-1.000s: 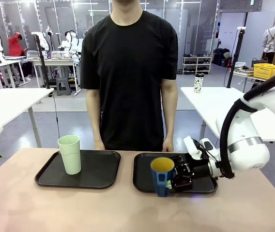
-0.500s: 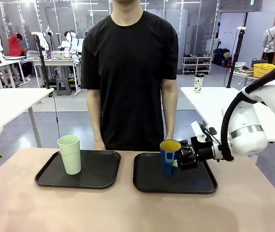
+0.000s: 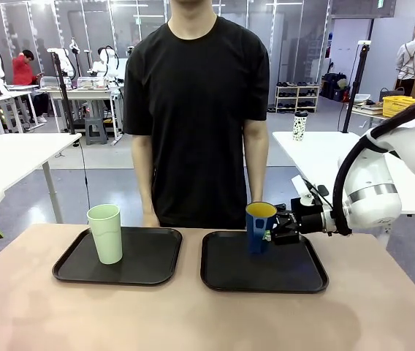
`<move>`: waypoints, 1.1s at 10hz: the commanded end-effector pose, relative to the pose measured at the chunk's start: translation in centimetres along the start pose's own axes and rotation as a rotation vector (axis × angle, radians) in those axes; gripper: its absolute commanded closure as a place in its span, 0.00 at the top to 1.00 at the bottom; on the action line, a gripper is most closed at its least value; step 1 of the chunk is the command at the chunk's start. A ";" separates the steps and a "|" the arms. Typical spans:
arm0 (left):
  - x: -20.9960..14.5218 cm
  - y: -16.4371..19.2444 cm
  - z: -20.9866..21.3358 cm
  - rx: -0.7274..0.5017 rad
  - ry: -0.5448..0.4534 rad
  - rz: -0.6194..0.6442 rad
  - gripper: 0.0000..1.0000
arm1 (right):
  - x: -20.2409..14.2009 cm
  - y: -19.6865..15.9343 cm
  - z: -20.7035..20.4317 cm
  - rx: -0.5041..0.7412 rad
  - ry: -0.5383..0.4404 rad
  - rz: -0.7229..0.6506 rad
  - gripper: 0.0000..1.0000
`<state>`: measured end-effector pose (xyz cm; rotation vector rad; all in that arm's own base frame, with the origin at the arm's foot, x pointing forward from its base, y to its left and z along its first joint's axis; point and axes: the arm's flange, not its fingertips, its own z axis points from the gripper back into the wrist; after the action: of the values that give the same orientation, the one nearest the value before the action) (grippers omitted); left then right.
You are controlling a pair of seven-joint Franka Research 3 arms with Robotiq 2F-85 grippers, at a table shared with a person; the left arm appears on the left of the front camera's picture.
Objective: Sort and store the cups by type.
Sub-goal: Pick up the Handle plastic cup and place it into the empty Flat Tray.
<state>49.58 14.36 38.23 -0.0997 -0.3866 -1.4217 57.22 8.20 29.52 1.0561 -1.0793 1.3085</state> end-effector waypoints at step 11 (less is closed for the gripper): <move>-0.2 0.4 -0.1 0.013 -0.026 -0.015 1.00 | -8.0 -3.0 -1.6 -0.042 -0.020 -0.105 0.76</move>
<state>49.58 14.36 38.24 -0.0996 -0.3866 -1.4216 59.72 7.88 21.62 1.0972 -1.0335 1.2055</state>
